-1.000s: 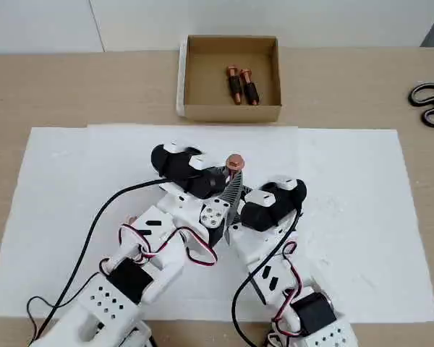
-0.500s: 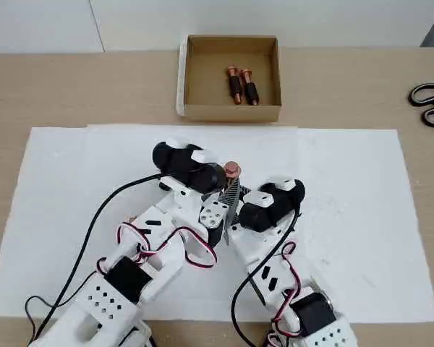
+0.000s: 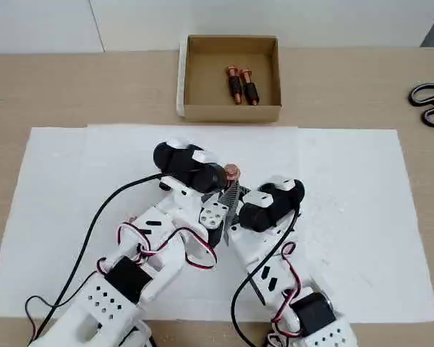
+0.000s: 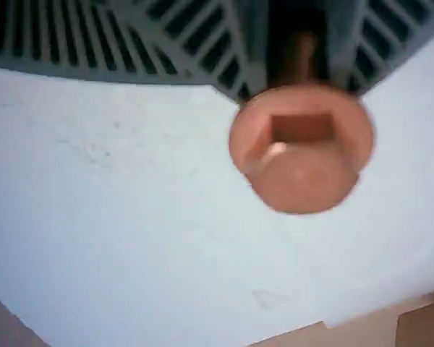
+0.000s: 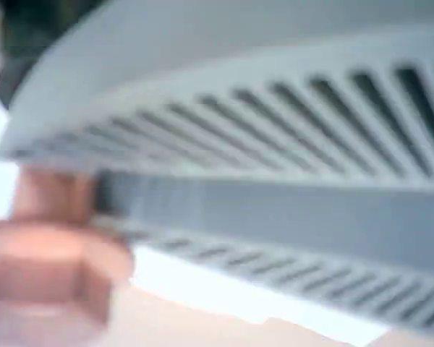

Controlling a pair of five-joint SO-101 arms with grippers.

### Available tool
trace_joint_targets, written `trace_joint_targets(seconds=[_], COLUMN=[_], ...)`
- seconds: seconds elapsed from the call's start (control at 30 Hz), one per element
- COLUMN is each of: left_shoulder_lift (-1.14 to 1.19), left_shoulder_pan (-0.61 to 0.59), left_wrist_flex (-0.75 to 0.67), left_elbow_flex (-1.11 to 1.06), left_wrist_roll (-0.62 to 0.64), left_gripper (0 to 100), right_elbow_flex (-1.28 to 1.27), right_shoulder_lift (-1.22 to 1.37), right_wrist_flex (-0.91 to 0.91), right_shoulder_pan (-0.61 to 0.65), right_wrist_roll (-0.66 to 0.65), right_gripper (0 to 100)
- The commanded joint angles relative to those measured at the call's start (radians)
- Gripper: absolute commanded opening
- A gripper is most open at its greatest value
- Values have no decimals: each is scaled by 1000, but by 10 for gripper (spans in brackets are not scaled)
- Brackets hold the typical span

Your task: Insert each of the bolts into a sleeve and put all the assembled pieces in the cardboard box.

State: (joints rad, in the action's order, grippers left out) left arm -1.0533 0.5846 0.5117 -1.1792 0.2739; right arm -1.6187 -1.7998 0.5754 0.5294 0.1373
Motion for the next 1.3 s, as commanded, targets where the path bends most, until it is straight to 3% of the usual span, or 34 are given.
trace_joint_targets(seconds=[0.0, 0.23, 0.5, 0.77, 1.03, 1.2, 1.27], left_shoulder_lift=[-2, -3, -2, -5, -5, -5, -5], left_shoulder_pan=[-9, -9, -43, -298, -671, -827, -879], left_wrist_flex=[35, 54, 244, 367, 446, 578, 598], left_elbow_flex=[22, 44, 249, 371, 374, 377, 377], left_wrist_roll=[60, 74, 74, 74, 64, -209, -255], left_gripper=[148, 163, 163, 165, 167, 166, 166], right_elbow_flex=[14, 14, 14, 14, 77, 327, 440], right_shoulder_lift=[-13, -13, -13, -10, -8, 58, 156], right_wrist_flex=[-2, -2, -2, -5, 31, 185, 196], right_shoulder_pan=[-1, -2, -5, -28, -242, -343, -375], right_wrist_roll=[6, 6, 6, 6, -21, -72, -72], right_gripper=[3, 3, 3, 3, 3, 3, 3])
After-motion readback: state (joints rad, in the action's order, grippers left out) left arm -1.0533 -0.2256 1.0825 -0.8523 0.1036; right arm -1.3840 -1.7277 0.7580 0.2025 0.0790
